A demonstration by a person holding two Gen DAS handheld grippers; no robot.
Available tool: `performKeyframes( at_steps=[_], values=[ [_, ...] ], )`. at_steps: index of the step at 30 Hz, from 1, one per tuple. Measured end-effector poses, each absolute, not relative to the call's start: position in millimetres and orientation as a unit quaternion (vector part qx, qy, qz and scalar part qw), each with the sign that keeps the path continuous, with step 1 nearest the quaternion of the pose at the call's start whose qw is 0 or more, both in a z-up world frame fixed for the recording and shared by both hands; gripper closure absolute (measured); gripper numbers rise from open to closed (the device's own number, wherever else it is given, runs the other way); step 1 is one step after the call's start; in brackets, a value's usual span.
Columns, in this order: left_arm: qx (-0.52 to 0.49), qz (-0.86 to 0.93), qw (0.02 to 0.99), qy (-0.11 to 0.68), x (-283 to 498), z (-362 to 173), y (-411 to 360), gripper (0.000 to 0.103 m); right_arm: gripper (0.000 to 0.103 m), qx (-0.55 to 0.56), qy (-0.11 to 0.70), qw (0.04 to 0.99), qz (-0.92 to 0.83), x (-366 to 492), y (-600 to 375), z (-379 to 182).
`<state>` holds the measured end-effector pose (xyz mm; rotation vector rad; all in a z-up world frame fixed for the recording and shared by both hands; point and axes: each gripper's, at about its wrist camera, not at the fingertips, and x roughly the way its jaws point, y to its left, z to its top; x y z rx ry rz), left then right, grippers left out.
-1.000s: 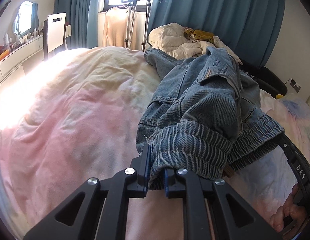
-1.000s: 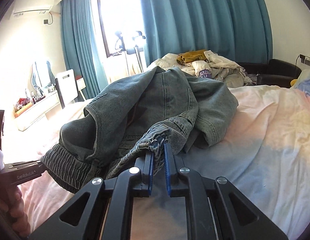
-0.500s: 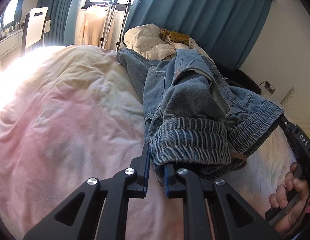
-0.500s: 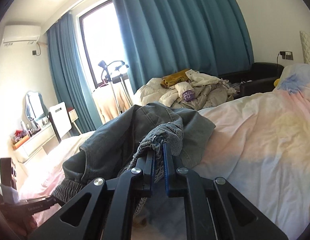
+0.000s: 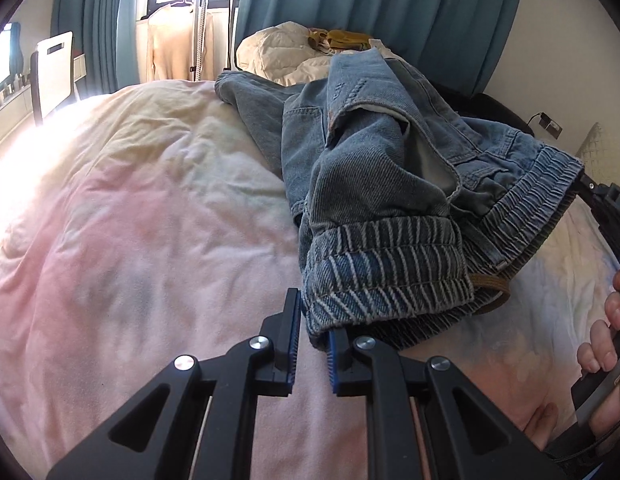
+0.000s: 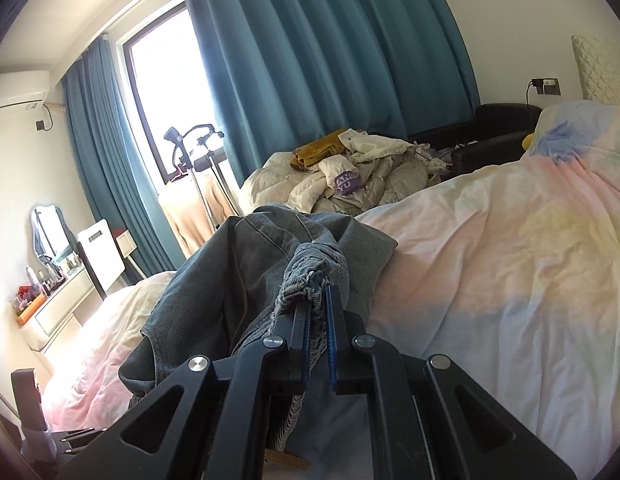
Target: Fold clothes
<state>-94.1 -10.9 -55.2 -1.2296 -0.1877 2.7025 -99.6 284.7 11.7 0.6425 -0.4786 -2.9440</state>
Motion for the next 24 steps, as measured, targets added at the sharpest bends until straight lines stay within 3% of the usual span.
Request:
performKeyframes(
  at_steps=[4, 9, 17, 24],
  values=[
    [-0.4, 0.909, 0.094, -0.068, -83.7, -44.3, -7.2, 0.082, 0.097, 0.216, -0.159, 0.043, -0.962, -100.0, 285.4, 9.0],
    [-0.41, 0.903, 0.114, -0.055, -78.3, -43.3, 3.8, 0.081, 0.097, 0.225, -0.157, 0.036, -0.961, -99.3, 286.0, 6.0],
    [-0.36, 0.902, 0.178, -0.161, -60.9, -12.4, -15.5, 0.077, 0.098, 0.245, -0.16, 0.014, -0.956, -105.3, 291.2, -3.1],
    [-0.401, 0.884, 0.162, -0.176, -80.2, -32.8, -20.6, 0.072, 0.098, 0.253, -0.156, 0.003, -0.955, -108.9, 288.1, -5.3]
  ],
)
